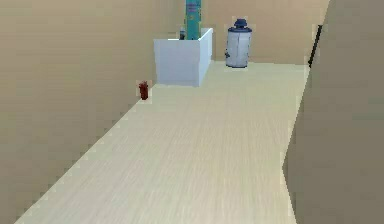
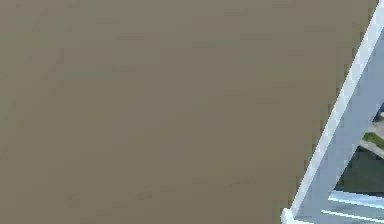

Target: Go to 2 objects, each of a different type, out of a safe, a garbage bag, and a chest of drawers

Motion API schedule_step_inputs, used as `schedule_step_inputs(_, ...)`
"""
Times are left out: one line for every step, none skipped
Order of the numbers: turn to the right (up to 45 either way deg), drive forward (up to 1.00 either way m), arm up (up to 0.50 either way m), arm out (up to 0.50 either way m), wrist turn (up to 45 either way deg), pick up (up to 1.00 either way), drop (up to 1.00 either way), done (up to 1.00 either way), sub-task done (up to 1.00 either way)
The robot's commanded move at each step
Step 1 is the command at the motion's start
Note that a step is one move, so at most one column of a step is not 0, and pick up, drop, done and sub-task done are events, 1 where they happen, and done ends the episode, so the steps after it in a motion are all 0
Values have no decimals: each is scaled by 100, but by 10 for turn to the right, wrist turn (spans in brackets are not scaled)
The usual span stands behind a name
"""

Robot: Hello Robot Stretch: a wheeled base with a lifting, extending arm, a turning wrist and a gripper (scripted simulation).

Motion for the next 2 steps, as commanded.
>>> schedule_step_inputs(90,0,0,0,0,0,0,0,0)
schedule_step_inputs(0,100,0,0,0,0,0,0,0)
